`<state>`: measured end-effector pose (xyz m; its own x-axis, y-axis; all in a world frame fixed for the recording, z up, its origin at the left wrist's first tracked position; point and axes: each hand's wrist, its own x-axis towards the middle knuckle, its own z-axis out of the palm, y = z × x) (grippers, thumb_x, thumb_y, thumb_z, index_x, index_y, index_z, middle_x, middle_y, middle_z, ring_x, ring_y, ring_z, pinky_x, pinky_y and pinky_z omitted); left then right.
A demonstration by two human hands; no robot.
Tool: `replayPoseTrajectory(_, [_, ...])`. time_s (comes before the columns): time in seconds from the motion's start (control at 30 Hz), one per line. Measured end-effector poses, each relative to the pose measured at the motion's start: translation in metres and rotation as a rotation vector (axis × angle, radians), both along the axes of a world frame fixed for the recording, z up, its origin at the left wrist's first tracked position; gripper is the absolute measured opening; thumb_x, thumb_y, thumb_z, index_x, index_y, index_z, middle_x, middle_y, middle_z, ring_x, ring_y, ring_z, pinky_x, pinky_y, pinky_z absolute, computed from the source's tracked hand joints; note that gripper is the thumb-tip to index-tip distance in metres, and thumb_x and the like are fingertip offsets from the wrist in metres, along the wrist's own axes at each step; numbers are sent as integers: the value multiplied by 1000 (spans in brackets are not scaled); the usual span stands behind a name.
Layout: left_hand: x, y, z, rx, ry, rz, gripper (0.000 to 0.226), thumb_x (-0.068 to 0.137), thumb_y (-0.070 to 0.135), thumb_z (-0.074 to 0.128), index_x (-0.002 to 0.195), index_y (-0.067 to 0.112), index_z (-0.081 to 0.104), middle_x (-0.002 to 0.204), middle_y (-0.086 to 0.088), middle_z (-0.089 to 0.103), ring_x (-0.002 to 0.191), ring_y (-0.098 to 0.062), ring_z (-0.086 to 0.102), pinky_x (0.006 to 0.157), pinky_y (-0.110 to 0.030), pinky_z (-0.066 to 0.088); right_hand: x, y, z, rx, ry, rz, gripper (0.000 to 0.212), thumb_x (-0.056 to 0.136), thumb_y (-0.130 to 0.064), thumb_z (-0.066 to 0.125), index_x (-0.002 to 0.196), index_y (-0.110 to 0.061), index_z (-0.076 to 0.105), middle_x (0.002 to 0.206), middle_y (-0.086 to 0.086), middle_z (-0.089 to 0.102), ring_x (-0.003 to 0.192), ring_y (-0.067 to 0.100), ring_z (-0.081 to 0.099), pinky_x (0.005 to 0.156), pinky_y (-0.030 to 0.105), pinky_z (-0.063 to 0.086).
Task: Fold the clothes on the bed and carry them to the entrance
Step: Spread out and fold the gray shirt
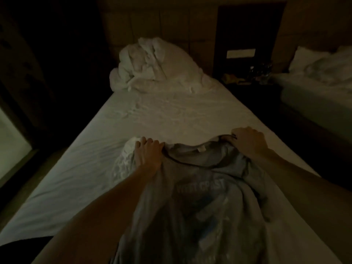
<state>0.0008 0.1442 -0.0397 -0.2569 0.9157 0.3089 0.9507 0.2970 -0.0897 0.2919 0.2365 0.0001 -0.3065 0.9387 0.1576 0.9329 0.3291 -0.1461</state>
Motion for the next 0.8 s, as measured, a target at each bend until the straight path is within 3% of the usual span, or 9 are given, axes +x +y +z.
replayPoseTrajectory(0.1, [-7,32,-58,11,-18,10,37,104,37,32,116,23,63,122,-5,62,125,-30,44,103,-42,29,-8,34,-64,-43,-67,-40,39,96,-58,42,82,-24,55,91,9,58,84,31,57,68,33,36])
replayPoseTrajectory(0.2, [-11,60,-98,56,16,-56,28,98,37,48,96,20,70,101,-6,69,109,-31,55,97,-43,32,-8,61,-113,-78,-92,-62,45,95,-63,39,74,-24,49,88,8,60,75,28,53,66,31,35])
replayPoseTrajectory(0.3, [-12,87,-125,100,51,-104,23,86,34,64,68,21,68,72,-2,67,82,-30,62,81,-40,31,-9,79,-147,-125,-152,-105,50,94,-66,37,79,-22,54,92,9,61,86,31,60,67,31,37])
replayPoseTrajectory(0.4, [-11,100,-143,146,97,-199,18,75,29,64,61,19,63,66,0,60,72,-28,59,76,-37,30,-9,80,-172,-169,-191,-145,49,96,-63,36,100,-20,60,110,13,63,99,32,60,70,31,35])
replayPoseTrajectory(0.5, [-11,98,-148,157,70,-261,14,71,30,61,73,16,64,77,-4,62,77,-29,58,77,-38,32,-8,74,-179,-187,-170,-176,50,99,-58,31,113,-16,54,120,15,60,105,35,58,74,34,36])
replayPoseTrajectory(0.57, [-11,88,-137,130,0,-258,31,81,37,50,97,16,66,97,-7,63,90,-30,57,85,-40,37,-9,67,-175,-211,-113,-167,49,99,-57,30,109,-14,51,118,16,61,102,35,59,74,35,39])
replayPoseTrajectory(0.67, [-18,62,-109,245,-169,-230,41,90,36,44,123,15,58,121,-10,59,110,-34,54,105,-49,36,-5,50,-161,-242,-11,-157,50,97,-62,31,99,-14,47,111,17,63,92,32,60,77,37,47])
replayPoseTrajectory(0.8, [-39,19,-83,268,-266,-40,46,89,24,45,130,7,54,130,-17,55,120,-40,49,107,-51,34,18,14,-138,-358,31,-267,69,94,-70,30,136,-17,40,133,15,55,115,33,55,100,44,40])
